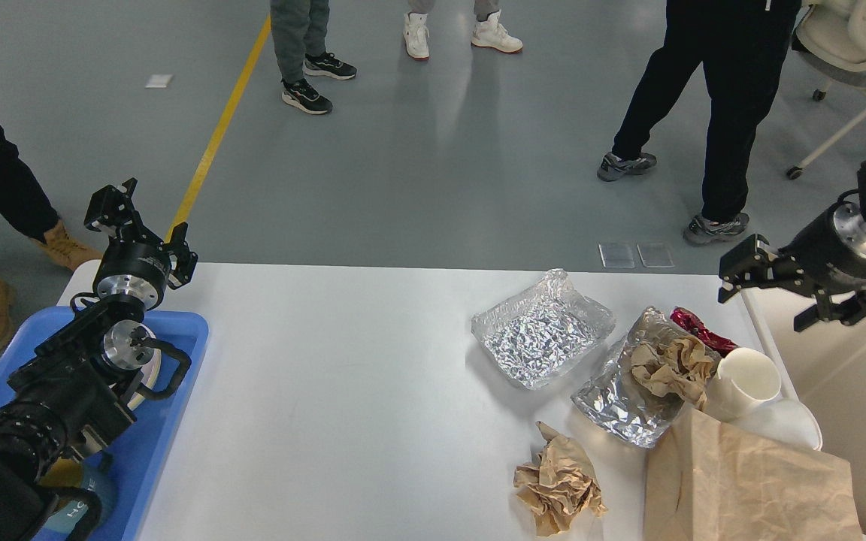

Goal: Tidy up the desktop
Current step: 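Release the bag into the bin and bring the right gripper back, then lower the right gripper to the white paper cup near the bin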

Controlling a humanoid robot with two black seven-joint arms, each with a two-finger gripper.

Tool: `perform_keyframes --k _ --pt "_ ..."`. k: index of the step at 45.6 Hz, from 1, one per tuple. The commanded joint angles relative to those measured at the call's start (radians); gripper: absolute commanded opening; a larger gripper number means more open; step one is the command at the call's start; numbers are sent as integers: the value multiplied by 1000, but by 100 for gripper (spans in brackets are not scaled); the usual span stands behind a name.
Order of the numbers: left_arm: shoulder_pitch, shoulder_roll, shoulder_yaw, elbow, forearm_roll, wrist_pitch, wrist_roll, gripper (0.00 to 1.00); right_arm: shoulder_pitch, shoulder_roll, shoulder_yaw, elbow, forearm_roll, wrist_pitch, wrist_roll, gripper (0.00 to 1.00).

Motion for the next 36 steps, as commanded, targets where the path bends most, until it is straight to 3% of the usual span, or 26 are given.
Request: perform_keyframes --k 1,3,9,36 --pt "0 0 0 0 0 0 0 96 -112 -51 7 -10 0 -112 0 100" --pt "0 0 0 0 0 0 0 96 -180 -53 7 -12 2 -214 0 100" --pt "0 0 0 0 0 0 0 96 -264 -53 13 -12 8 -341 0 100" --pt "0 0 0 0 0 0 1 96 -419 -42 100 -79 16 -457 -1 100"
